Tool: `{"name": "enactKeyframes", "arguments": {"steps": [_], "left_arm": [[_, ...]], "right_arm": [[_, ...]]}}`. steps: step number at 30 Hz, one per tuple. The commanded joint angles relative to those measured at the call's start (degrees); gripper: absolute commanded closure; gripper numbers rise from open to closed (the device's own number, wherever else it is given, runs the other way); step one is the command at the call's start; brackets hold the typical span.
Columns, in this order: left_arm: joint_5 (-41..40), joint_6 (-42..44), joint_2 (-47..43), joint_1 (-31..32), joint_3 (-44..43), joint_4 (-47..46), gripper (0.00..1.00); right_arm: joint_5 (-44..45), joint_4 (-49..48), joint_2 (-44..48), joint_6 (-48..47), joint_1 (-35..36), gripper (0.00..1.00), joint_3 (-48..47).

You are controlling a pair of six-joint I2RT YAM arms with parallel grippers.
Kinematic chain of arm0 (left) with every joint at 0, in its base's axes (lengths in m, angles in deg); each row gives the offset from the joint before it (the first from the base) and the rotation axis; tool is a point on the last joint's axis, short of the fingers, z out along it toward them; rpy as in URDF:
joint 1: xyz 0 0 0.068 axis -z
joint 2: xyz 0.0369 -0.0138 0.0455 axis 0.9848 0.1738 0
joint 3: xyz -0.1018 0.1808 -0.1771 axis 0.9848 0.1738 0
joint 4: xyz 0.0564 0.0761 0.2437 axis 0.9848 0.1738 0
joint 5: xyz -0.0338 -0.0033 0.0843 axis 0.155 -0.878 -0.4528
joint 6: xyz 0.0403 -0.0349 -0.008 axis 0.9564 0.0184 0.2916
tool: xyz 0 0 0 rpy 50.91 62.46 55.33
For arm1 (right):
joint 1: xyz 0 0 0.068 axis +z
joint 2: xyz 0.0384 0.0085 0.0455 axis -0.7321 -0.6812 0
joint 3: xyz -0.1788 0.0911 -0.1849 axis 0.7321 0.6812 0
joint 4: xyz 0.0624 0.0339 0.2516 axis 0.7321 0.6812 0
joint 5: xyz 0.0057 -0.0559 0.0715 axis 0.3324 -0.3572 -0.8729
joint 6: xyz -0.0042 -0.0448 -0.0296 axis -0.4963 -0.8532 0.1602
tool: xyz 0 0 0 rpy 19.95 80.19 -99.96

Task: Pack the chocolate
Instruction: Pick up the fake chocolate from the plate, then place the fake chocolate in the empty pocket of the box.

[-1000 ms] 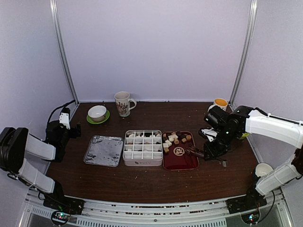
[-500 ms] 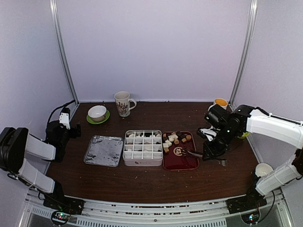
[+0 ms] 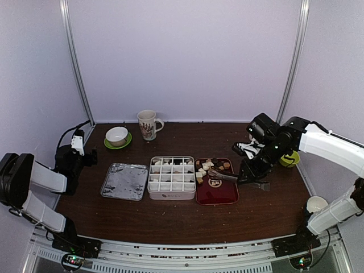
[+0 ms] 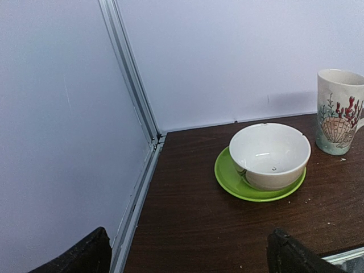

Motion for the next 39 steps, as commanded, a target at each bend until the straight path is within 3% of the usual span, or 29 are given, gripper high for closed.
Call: {"name": "enactKeyframes", "arguments": {"steps": [1,12,27,39], "left_arm": [[-0.17,-0.57,0.31,-0.44,-1.14,-2.0,0.02],[-0.19,-0.6,0.31,-0.45,-1.16,-1.91,0.02],[-0.15,-0.53,0.31,-0.42,-1.14,-1.83,0.02],[-0.15,-0.54,0.31,-0.45,-1.17,-1.8,0.02]], "right_arm": [[-8.06,-2.63,-2.02,-0.37,1.26,0.77,-5.38],[-8.24,-2.36,-10.36,0.07,9.05,0.78,-12.55],[-5.03,-5.94,-15.45,2.64,11.56,0.77,-13.8],[-3.21,-5.11,-16.53,2.71,11.7,0.68,-15.24]]}}
